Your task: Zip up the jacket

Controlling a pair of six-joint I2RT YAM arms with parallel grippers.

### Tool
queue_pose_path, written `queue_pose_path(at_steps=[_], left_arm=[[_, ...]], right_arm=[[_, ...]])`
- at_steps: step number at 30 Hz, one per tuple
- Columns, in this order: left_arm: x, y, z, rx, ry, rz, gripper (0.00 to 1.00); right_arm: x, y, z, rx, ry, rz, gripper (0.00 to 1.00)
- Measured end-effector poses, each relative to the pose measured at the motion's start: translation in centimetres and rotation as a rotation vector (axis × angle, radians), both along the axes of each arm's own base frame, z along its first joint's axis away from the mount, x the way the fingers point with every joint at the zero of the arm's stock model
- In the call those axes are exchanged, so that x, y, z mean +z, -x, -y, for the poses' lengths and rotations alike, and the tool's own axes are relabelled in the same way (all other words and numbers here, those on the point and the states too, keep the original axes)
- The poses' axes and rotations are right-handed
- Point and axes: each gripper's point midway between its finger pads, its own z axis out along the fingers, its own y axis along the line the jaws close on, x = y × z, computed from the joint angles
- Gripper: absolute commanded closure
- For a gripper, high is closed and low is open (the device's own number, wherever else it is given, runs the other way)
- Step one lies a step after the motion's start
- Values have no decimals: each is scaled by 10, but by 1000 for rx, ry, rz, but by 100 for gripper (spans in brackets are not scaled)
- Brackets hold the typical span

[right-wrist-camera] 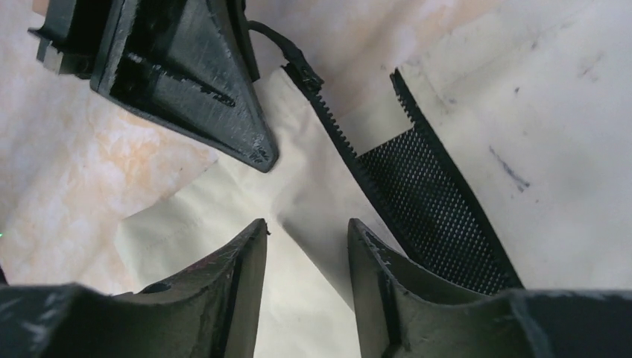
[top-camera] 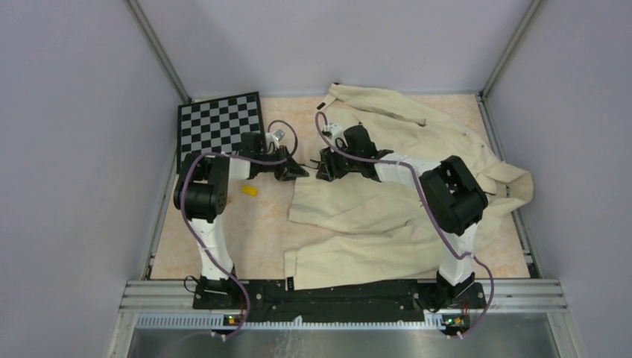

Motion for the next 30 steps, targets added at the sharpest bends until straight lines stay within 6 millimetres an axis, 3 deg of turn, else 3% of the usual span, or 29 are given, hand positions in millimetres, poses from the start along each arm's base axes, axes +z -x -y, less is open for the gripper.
queue_pose_path(at_steps=[4,11,14,22,30], left_arm=[[-15,19,-4,26,-111,0,84],[-29,42,-5,44,-233,48,81],[-38,50,-6,55,-257,39,81],[-39,54,-8,75,-244,100,78],[-37,55,-13,98,-284,229,77]], right_arm=[[-3,9,5,-27,40,-111,47],[24,-9,-12,-29,2,-133,48],[13,-13,-18,-24,-5,-166,48],[-33,3,-22,50,8,-278,49],[-35,6,-25,165,-37,-262,49]])
